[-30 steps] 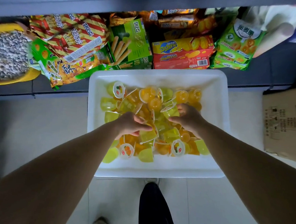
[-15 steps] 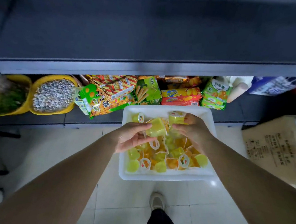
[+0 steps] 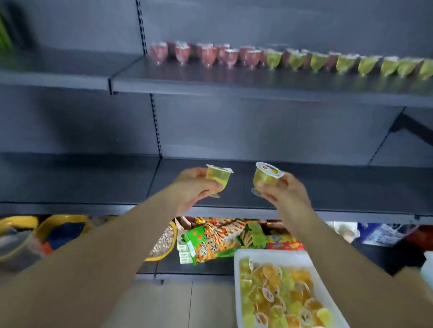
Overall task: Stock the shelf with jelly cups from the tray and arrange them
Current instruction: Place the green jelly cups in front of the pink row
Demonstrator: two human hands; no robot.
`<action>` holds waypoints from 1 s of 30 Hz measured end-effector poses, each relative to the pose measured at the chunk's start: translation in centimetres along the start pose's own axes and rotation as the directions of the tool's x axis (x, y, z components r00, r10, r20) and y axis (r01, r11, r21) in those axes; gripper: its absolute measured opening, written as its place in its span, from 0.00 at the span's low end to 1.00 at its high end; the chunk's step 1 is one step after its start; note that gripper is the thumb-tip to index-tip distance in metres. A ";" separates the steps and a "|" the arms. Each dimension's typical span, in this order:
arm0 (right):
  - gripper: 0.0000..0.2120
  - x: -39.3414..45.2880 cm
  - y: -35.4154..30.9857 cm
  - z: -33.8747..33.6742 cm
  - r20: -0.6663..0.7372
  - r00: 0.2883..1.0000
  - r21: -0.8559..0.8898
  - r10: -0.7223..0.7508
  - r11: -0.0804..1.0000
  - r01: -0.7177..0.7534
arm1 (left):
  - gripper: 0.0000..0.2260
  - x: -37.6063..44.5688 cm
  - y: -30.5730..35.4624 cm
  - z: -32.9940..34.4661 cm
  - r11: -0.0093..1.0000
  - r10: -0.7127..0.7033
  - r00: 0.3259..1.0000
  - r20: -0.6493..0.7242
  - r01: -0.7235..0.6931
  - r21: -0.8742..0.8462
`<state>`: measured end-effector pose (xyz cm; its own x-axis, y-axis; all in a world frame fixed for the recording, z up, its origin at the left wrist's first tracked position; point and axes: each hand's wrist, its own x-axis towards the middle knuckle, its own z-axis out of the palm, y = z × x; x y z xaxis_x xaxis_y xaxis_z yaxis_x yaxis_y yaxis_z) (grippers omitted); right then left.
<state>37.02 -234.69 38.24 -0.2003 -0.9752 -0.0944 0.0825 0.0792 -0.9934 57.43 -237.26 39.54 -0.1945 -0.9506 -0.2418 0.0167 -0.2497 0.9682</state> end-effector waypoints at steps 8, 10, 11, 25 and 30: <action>0.16 0.6 -13.1 8.4 0.098 0.972 -0.053 -0.214 0.974 0.220 | 0.14 -2.8 13.3 -7.6 0.960 0.279 0.934 -0.222 -0.277 0.040; 0.18 1.9 -14.9 10.5 0.079 0.965 -0.074 -0.251 0.964 0.257 | 0.14 -2.2 15.3 -8.8 0.946 0.321 0.908 -0.270 -0.319 0.052; 0.19 2.7 -15.5 11.5 0.073 0.960 -0.077 -0.271 0.958 0.276 | 0.15 -1.6 16.1 -9.4 0.941 0.336 0.896 -0.291 -0.331 0.067; 0.18 25.0 -16.4 25.5 0.120 0.953 -0.139 -0.278 0.946 0.293 | 0.17 19.0 22.3 -18.9 0.927 0.357 0.826 -0.435 -0.257 0.272; 0.16 32.6 -15.6 27.7 0.113 0.966 -0.201 -0.234 0.946 0.253 | 0.18 27.4 22.3 -20.2 0.917 0.341 0.840 -0.422 -0.199 0.345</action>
<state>56.23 -273.47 52.41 -0.1027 -0.9835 0.1489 -0.1688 -0.1303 -0.9770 72.30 -272.59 53.24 0.2564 -0.9614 0.1001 -0.2841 0.0241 0.9585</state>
